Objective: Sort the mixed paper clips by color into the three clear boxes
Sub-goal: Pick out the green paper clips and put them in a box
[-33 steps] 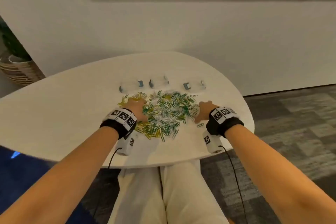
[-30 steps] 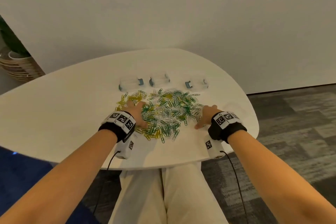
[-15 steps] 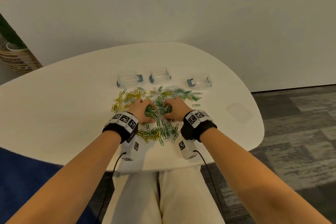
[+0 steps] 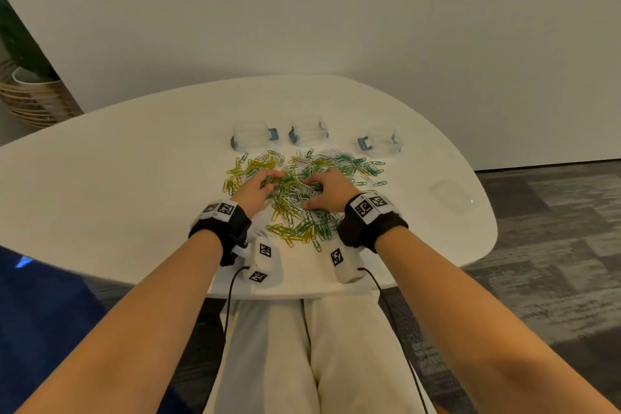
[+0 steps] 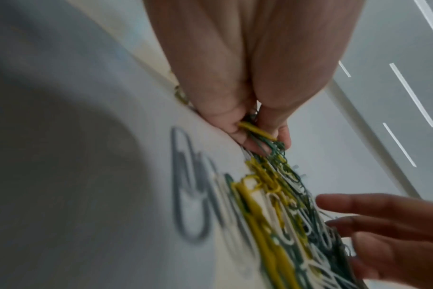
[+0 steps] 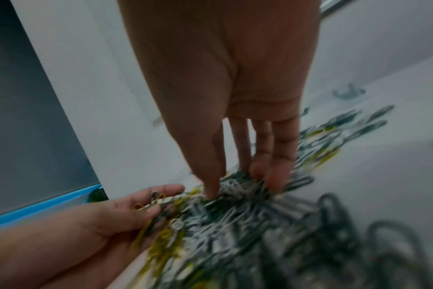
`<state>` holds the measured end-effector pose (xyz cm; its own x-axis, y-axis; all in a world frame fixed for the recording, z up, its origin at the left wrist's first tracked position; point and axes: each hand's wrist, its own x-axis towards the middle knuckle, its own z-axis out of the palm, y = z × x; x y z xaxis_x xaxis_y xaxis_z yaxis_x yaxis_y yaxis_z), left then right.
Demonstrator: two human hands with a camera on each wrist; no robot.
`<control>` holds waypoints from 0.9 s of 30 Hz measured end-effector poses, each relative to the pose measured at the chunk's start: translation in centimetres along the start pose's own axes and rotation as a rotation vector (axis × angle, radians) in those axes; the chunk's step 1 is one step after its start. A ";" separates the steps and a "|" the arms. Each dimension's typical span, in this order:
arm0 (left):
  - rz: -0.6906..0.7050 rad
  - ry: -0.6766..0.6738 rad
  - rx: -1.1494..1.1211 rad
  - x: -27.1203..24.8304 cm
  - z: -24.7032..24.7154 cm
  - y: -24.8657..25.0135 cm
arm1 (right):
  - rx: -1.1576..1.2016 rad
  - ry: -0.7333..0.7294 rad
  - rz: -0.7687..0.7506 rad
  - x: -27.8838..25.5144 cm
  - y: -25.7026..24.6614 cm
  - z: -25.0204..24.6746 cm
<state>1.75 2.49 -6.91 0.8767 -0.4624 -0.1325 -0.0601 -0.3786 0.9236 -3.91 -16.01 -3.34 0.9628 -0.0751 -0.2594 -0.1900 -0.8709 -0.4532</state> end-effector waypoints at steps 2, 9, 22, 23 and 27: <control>-0.010 -0.003 -0.091 -0.1 -0.1 -0.2 | -0.010 0.025 -0.004 0.7 -0.3 0.7; -0.066 -0.015 -0.405 0.1 -0.9 -0.8 | 0.129 0.076 -0.109 3.2 0.3 -1.2; -0.112 0.173 -0.353 1.2 -3.2 1.0 | -0.194 -0.085 -0.328 5.6 -3.6 -0.7; -0.109 0.182 -0.322 0.9 -3.3 0.8 | -0.171 -0.053 -0.320 5.6 -3.4 -0.6; -0.058 0.185 -0.193 -0.3 -3.7 1.4 | 0.211 0.066 -0.177 5.3 -1.7 -1.3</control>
<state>3.21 5.08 -4.19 0.9494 -0.2834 -0.1355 0.0692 -0.2321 0.9702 1.75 -15.55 -2.81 0.9937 0.0316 -0.1079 -0.0472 -0.7534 -0.6558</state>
